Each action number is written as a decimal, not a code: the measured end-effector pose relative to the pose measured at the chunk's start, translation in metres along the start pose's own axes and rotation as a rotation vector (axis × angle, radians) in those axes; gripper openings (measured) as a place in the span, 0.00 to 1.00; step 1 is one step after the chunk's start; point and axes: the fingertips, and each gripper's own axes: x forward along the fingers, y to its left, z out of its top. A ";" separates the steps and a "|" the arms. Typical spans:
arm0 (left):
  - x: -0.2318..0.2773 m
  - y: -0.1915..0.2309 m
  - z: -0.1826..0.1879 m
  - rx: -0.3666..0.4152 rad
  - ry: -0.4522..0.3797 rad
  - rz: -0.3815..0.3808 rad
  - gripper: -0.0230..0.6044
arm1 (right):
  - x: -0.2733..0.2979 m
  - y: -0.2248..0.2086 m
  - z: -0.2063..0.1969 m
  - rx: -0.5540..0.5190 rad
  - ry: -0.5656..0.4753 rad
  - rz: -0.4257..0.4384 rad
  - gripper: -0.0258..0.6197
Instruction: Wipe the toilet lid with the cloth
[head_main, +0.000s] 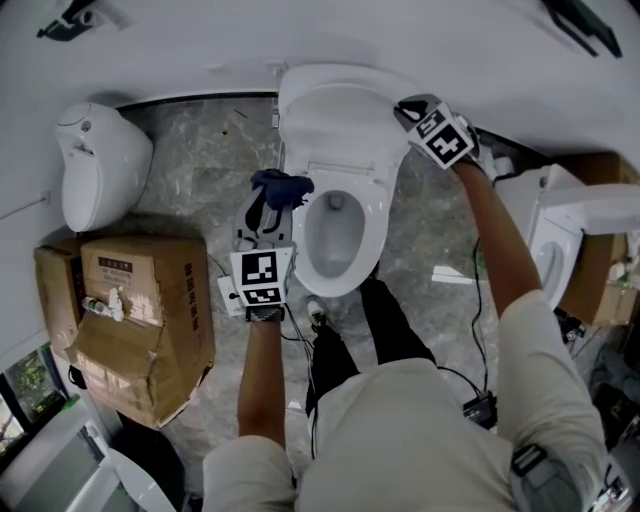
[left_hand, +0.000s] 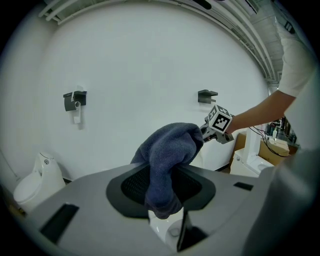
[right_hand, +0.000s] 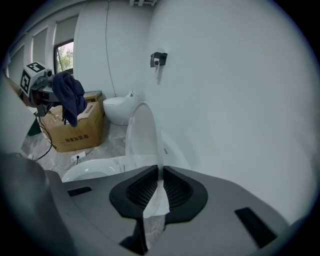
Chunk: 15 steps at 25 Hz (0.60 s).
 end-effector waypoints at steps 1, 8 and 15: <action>-0.003 0.000 -0.001 -0.003 0.000 0.001 0.23 | -0.002 0.003 0.000 -0.007 -0.001 -0.008 0.13; -0.024 -0.001 -0.011 -0.008 0.001 0.005 0.23 | -0.017 0.026 -0.002 -0.021 -0.023 -0.023 0.13; -0.053 0.001 -0.019 -0.014 0.025 -0.002 0.23 | -0.038 0.058 -0.004 -0.030 -0.027 0.026 0.13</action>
